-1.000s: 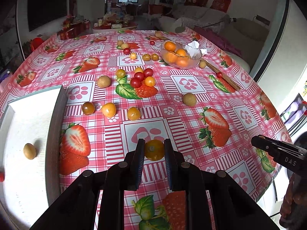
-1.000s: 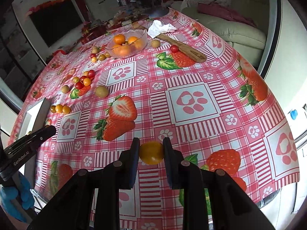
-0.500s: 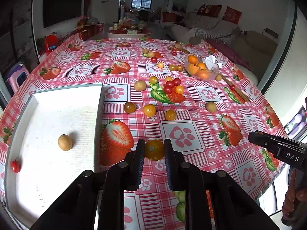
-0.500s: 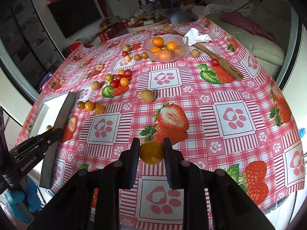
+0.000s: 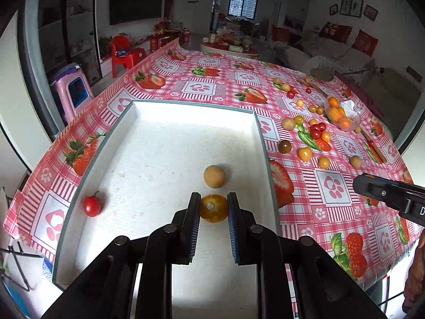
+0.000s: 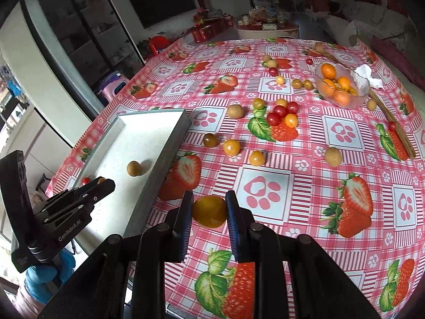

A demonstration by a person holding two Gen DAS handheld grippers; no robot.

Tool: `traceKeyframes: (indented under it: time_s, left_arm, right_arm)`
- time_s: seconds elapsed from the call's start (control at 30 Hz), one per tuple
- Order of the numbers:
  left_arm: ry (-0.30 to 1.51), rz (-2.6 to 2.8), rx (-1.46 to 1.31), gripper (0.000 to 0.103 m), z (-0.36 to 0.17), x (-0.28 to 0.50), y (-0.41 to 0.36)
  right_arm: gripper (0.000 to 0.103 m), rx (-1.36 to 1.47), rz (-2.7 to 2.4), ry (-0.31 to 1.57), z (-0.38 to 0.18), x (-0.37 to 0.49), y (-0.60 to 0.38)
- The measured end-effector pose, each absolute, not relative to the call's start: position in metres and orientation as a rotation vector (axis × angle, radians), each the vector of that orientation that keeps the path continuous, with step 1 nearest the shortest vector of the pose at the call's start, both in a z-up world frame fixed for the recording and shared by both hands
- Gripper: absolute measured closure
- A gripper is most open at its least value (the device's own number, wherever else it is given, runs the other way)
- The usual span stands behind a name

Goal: Organize fruits
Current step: 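Carry both tomatoes into the white tray and open both grippers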

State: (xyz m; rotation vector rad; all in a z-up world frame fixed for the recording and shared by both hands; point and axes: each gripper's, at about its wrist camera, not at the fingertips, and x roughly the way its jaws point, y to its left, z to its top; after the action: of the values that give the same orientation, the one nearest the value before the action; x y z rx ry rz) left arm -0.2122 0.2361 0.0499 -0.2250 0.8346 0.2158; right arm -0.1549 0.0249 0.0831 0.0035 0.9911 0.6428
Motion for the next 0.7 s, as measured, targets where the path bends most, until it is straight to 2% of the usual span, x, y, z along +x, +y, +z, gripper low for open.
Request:
traceKeyframes:
  time_s: [0.3,0.7]
  left_arm:
    - [0.888,0.338,-0.258,0.082,0.026,-0.234,0.283]
    - [0.920,0.358,-0.224,0.082,0.013,-0.238,0.291]
  right_arm:
    - [0.076,-0.084,0.814,1.031,0.077,-0.169,0.116]
    - [0.076,-0.211,0.870,1.128,0.039,-0.172,0.187]
